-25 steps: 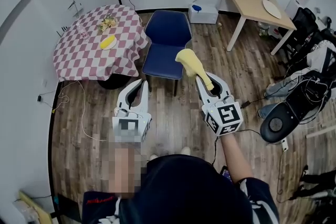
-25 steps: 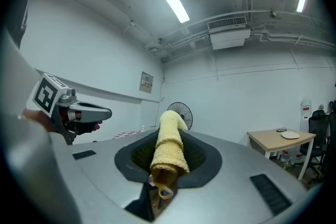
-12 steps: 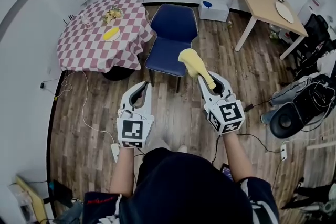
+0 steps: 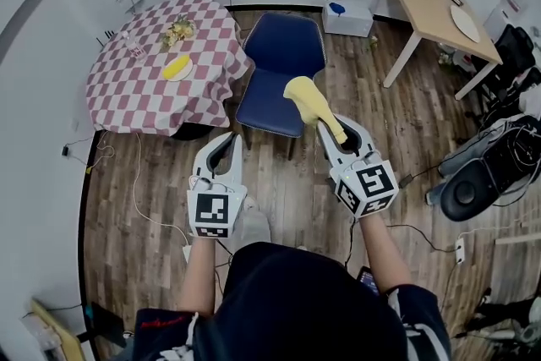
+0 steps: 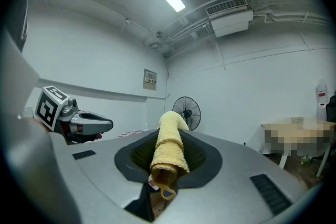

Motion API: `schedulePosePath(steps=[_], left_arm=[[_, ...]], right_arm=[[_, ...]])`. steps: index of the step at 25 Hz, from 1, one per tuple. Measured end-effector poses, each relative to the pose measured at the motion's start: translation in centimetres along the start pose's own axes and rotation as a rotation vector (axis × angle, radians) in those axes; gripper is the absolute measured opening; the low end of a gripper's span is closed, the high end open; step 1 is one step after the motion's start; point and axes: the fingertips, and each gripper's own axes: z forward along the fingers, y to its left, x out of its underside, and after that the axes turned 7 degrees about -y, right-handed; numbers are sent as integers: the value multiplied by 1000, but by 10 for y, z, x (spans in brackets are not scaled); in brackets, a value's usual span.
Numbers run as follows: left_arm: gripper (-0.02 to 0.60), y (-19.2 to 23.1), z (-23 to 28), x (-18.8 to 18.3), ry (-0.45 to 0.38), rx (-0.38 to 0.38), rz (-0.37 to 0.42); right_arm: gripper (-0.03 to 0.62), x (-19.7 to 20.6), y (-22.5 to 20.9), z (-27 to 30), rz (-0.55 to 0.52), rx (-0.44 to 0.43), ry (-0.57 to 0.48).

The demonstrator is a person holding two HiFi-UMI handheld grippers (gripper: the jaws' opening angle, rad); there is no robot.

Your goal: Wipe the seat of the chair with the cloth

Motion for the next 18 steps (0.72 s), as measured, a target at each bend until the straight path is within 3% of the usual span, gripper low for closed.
schedulePosePath(steps=[18], left_arm=[[17,188,141,25,-33,98,20]], right_arm=[[72,10,-6,226,-49,53,27]])
